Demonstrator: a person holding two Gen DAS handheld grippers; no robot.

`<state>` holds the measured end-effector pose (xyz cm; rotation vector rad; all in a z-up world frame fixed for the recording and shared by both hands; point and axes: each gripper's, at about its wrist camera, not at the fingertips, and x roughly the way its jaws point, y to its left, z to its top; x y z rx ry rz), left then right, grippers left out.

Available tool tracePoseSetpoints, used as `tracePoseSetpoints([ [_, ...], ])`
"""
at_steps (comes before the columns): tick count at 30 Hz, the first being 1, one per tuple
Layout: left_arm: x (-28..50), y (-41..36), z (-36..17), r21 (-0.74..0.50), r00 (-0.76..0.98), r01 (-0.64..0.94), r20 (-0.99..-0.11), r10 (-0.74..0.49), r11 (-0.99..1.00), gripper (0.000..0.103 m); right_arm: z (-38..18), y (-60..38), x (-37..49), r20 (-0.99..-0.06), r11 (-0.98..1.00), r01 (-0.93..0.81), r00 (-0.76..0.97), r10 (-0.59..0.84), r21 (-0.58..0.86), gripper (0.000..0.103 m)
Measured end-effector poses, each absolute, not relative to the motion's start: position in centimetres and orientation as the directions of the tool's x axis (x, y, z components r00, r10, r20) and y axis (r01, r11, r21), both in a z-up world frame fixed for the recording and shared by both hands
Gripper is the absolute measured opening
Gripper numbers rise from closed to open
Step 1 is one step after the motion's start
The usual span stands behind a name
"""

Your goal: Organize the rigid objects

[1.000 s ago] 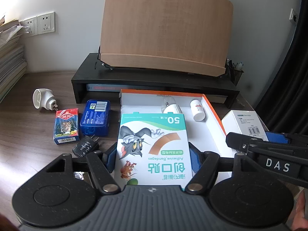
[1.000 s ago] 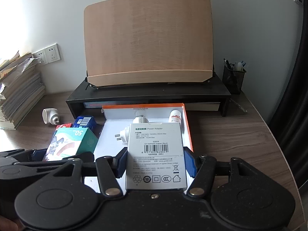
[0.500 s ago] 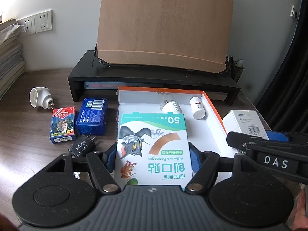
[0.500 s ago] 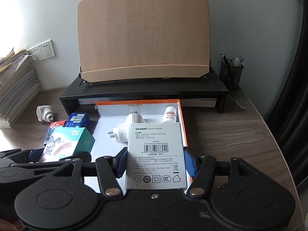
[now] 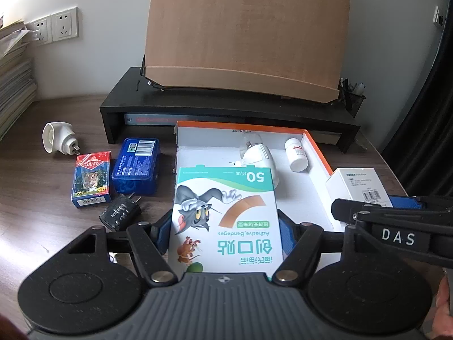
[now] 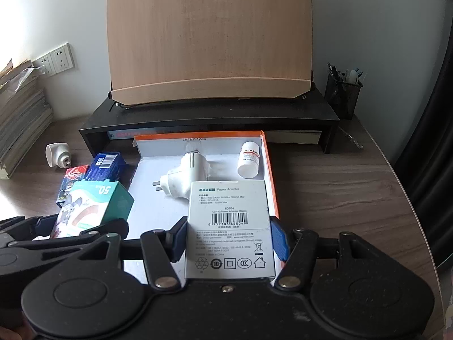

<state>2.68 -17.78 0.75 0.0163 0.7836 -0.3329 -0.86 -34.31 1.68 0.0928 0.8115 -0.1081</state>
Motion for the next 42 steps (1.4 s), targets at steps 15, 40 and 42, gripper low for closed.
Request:
tracePoseSetpoints([
  [15, 2.9, -17.9, -0.5, -0.098, 0.644, 0.279, -0.719, -0.262, 0.955, 0.072, 0.4, -34.5, 0.7, -0.777, 0.992, 0.119, 0.627, -0.048, 0.035, 0.071],
  [40, 3.9, -17.7, -1.9, -0.093, 0.653, 0.264, -0.715, -0.248, 0.96, 0.072, -1.7, -34.4, 3.2, -0.79, 0.996, 0.075, 0.612, -0.014, 0.04, 0.071],
  [42, 3.9, -17.7, -2.0, -0.094, 0.65, 0.264, -0.718, -0.249, 0.96, 0.072, -1.8, -34.4, 3.4, -0.792, 0.997, 0.072, 0.611, -0.011, 0.042, 0.071],
])
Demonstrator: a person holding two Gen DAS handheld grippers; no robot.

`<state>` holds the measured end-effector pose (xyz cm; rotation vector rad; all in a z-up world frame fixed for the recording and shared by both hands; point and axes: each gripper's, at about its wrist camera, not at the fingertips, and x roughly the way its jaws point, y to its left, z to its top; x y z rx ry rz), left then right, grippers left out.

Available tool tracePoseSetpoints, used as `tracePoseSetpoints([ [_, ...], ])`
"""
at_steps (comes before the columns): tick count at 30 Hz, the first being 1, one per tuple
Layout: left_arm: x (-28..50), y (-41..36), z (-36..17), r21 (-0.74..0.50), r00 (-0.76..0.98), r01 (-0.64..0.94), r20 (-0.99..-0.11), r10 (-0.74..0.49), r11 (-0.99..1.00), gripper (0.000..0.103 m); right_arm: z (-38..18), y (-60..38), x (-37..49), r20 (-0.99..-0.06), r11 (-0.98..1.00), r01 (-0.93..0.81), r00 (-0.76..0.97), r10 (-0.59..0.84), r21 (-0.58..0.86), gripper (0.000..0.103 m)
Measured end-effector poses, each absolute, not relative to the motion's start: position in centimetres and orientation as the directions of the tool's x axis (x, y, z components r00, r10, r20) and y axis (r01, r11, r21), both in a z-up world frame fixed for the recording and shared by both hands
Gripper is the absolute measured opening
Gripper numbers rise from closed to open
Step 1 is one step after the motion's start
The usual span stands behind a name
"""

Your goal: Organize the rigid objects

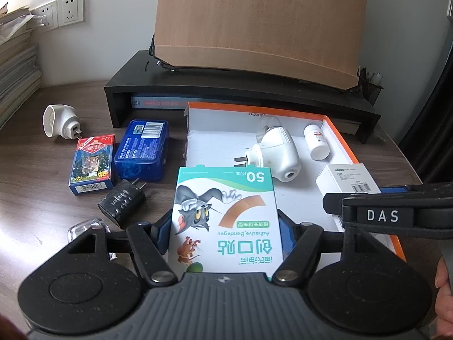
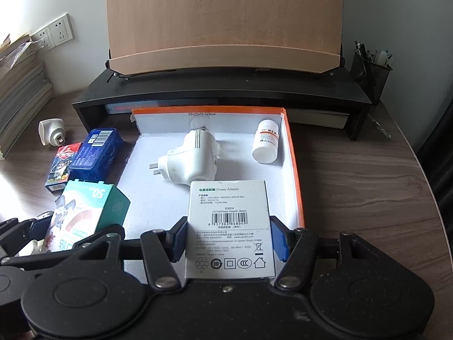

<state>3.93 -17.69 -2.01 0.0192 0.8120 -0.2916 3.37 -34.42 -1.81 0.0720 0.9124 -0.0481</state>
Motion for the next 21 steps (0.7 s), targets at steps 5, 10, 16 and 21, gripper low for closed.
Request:
tracePoseSetpoints([
  [5, 4.2, -17.4, -2.4, -0.097, 0.645, 0.259, -0.723, -0.247, 0.961, 0.072, -2.2, -34.5, 3.7, -0.794, 0.996, 0.073, 0.607, -0.003, 0.051, 0.071],
  [10, 4.4, -17.3, -2.6, -0.092, 0.645, 0.263, -0.724, -0.245, 0.96, 0.072, -2.5, -34.5, 4.1, -0.801, 0.996, 0.072, 0.599, 0.001, 0.054, 0.071],
  [16, 4.5, -17.3, -3.1, -0.087, 0.637, 0.274, -0.73, -0.249, 0.958, 0.072, -2.9, -34.3, 4.6, -0.808, 0.996, 0.07, 0.59, -0.001, 0.049, 0.071],
  [21, 4.6, -17.3, -3.2, -0.081, 0.635, 0.281, -0.731, -0.249, 0.956, 0.072, -3.1, -34.3, 5.0, -0.811, 0.996, 0.071, 0.585, -0.003, 0.047, 0.071],
])
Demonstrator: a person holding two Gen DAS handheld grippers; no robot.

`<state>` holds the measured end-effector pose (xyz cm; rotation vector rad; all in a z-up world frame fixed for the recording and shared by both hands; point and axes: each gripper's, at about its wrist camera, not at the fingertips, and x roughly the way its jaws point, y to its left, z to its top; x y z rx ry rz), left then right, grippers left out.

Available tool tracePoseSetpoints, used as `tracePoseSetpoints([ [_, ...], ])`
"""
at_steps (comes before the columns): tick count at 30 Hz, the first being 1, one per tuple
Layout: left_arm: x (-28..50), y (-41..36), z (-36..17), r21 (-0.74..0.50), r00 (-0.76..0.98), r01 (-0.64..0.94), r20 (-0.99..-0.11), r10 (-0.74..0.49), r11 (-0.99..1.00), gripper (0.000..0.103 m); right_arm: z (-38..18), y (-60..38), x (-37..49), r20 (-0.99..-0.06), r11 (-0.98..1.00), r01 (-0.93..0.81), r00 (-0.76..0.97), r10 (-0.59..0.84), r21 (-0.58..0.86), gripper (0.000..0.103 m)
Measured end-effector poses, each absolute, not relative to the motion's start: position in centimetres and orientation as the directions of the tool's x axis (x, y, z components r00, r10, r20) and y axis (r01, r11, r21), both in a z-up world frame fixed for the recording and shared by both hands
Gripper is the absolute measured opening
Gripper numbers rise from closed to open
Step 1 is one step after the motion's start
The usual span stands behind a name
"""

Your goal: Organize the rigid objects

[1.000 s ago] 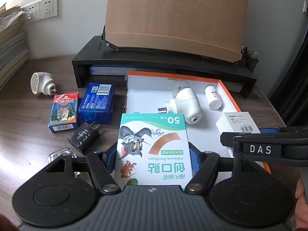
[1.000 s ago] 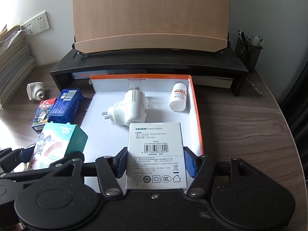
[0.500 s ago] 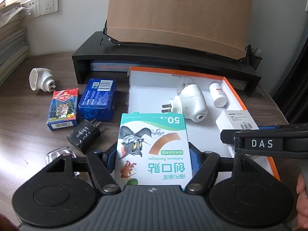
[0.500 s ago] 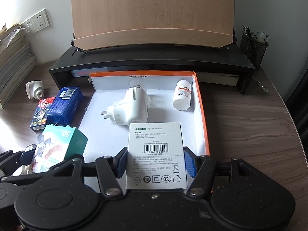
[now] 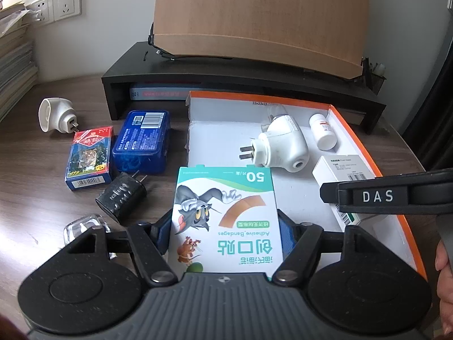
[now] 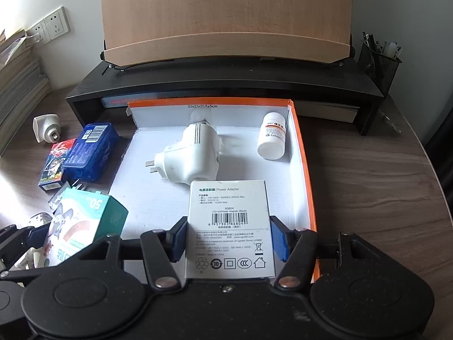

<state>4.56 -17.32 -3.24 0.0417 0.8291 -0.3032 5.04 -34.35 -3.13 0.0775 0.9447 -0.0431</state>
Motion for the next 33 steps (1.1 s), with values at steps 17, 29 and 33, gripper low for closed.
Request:
tracePoseSetpoints([
  [17, 4.7, -17.9, -4.0, -0.086, 0.622, 0.327, -0.73, -0.283, 0.941, 0.072, -4.2, -33.8, 6.3, -0.827, 0.997, 0.062, 0.562, 0.0, 0.043, 0.072],
  [29, 5.4, -19.3, -3.8, -0.122, 0.604, 0.358, -0.726, -0.329, 0.926, 0.09, -2.0, -34.9, 5.0, -0.781, 0.994, 0.104, 0.623, -0.045, 0.026, 0.079],
  [33, 4.6, -18.9, -2.8, -0.12, 0.623, 0.351, -0.71, -0.328, 0.929, 0.09, -1.0, -35.0, 3.9, -0.764, 0.993, 0.112, 0.643, -0.054, 0.024, 0.079],
])
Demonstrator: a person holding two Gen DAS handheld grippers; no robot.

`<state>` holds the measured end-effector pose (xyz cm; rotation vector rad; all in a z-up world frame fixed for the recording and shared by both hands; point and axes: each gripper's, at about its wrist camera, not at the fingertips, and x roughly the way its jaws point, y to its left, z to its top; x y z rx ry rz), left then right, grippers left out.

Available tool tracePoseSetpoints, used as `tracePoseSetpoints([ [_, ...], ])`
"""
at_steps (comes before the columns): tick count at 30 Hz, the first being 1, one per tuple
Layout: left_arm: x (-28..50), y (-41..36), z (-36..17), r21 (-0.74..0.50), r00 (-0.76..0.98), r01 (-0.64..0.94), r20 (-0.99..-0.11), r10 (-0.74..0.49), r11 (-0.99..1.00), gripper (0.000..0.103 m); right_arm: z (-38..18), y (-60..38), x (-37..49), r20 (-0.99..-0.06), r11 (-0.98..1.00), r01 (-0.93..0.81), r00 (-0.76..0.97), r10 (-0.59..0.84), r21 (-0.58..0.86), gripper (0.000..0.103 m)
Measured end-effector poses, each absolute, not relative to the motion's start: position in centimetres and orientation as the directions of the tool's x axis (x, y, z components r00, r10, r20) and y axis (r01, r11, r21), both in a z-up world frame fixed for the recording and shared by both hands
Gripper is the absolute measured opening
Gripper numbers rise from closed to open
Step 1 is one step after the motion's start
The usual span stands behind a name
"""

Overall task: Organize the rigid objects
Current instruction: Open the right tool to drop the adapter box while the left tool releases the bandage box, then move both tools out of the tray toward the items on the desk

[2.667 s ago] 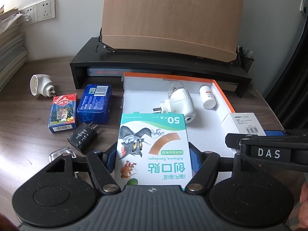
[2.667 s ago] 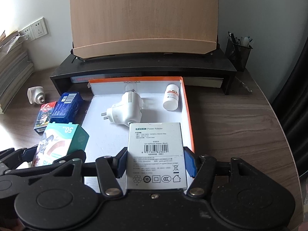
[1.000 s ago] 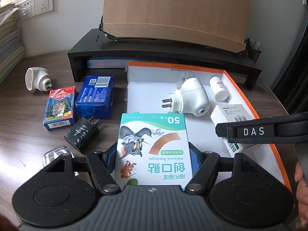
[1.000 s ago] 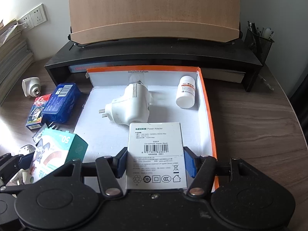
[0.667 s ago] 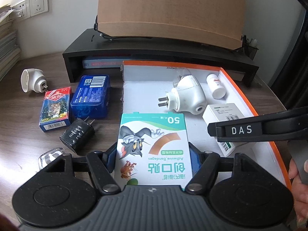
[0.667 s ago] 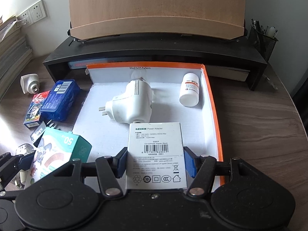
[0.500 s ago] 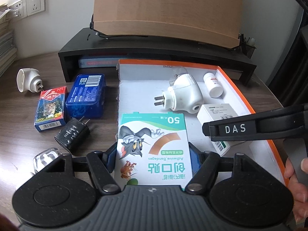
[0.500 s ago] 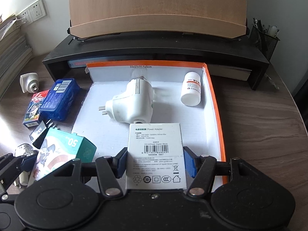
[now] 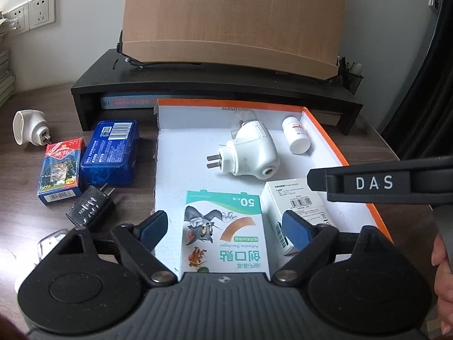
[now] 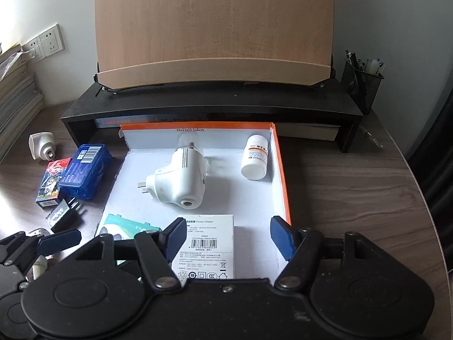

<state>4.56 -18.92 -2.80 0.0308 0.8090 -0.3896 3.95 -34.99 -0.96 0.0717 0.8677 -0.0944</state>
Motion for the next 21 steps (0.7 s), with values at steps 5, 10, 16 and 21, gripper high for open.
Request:
tracePoseSetpoints([
  [5, 3.5, -17.4, -1.1, -0.131, 0.652, 0.302, -0.694, -0.305, 0.944, 0.093, 0.5, -34.4, 2.6, -0.74, 0.995, 0.098, 0.672, -0.043, 0.031, 0.08],
  [10, 2.4, -15.1, 0.2, -0.114, 0.683, 0.232, -0.688, -0.245, 0.966, 0.095, 1.1, -33.0, 1.6, -0.735, 0.997, 0.064, 0.678, -0.009, 0.046, 0.082],
  [16, 0.9, -11.1, 1.1, -0.104, 0.711, 0.137, -0.682, -0.171, 0.985, 0.096, 1.4, -30.0, 0.9, -0.736, 0.998, -0.012, 0.676, 0.051, 0.058, 0.082],
  [21, -0.4, -7.7, 1.0, -0.093, 0.716, 0.062, -0.69, -0.109, 0.994, 0.096, 1.5, -27.3, 0.8, -0.735, 0.994, -0.08, 0.67, 0.105, 0.069, 0.082],
])
